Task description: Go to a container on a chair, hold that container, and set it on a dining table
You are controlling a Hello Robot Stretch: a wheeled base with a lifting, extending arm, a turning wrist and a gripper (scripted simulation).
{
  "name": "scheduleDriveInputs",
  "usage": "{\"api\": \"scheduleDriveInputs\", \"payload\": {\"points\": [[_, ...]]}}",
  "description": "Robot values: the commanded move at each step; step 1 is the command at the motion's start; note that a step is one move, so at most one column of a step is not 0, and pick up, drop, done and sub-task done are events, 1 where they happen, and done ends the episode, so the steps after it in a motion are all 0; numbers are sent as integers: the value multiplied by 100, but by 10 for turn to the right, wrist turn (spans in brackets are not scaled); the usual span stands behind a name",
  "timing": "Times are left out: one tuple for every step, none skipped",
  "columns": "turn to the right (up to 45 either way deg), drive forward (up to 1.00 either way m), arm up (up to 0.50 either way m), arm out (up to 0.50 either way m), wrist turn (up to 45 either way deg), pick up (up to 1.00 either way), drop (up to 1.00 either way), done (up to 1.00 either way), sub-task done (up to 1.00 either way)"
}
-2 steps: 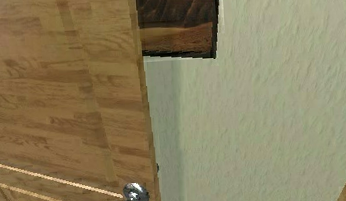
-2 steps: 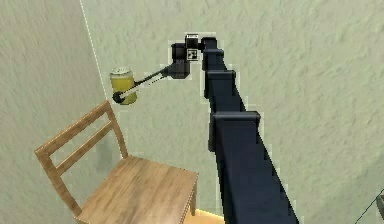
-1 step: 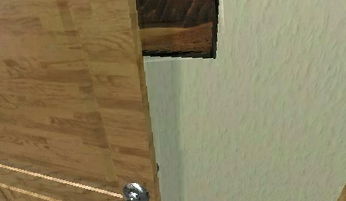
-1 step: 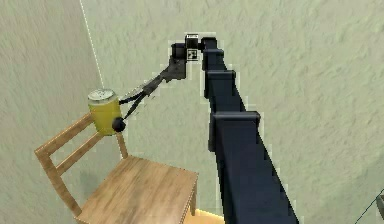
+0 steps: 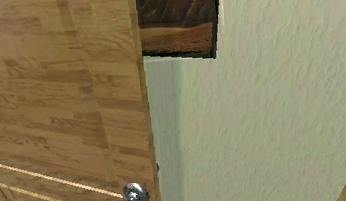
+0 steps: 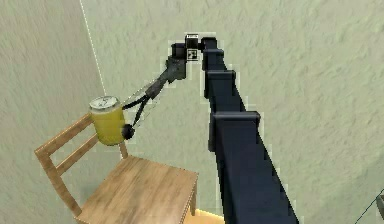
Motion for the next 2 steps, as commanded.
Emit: {"api": "scheduleDriveInputs", "payload": {"points": [[0,0,0,-46,0,0,0,0,0],[-450,0,0,0,0,0,0,0,0]]}}
